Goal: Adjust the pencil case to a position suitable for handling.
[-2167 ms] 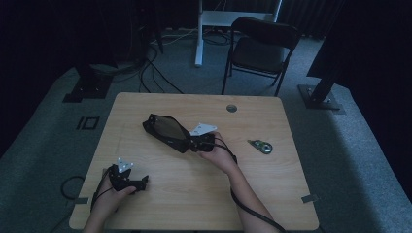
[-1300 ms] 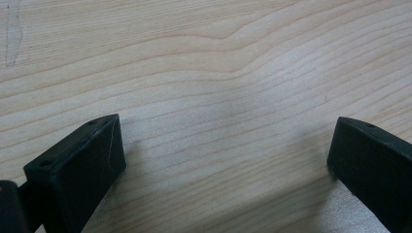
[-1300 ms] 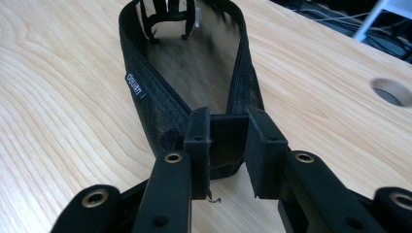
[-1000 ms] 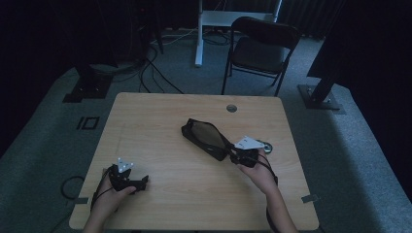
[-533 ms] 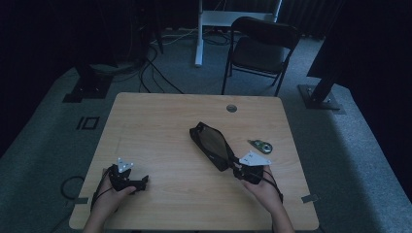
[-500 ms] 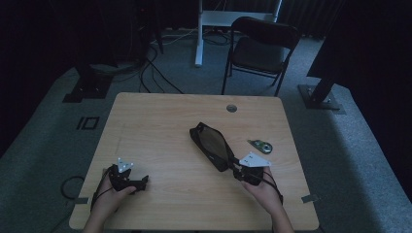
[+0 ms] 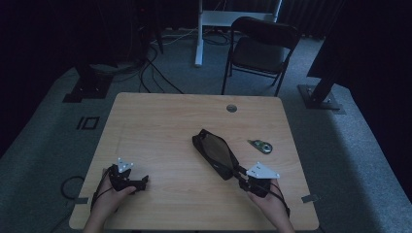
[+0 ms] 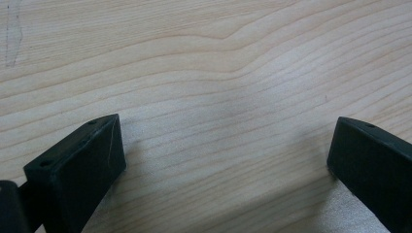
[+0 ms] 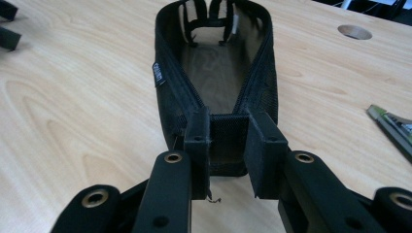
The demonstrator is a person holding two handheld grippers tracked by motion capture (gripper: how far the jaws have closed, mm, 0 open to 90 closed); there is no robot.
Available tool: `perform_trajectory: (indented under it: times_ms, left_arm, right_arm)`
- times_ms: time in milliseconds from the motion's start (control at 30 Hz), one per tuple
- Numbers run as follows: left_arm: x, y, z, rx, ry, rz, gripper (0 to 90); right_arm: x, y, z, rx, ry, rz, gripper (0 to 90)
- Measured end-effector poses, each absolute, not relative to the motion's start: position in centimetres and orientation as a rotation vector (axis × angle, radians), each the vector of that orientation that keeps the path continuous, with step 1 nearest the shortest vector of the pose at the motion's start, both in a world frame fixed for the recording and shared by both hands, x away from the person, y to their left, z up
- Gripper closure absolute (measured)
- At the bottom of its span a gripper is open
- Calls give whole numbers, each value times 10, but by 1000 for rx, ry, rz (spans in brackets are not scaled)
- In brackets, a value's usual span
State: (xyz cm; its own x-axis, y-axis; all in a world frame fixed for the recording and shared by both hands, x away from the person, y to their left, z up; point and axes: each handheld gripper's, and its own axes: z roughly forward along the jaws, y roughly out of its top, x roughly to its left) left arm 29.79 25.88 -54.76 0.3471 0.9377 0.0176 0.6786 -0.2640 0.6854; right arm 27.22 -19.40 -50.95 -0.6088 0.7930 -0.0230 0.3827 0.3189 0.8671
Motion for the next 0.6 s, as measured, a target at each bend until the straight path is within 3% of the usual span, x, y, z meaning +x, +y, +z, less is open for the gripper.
perform_trajectory:
  times_ms: [600]
  left_arm:
    - [298,259,-548,2032,1405,578,3]
  right_arm:
    - [251,-190,-509,1013,2156,1249,718]
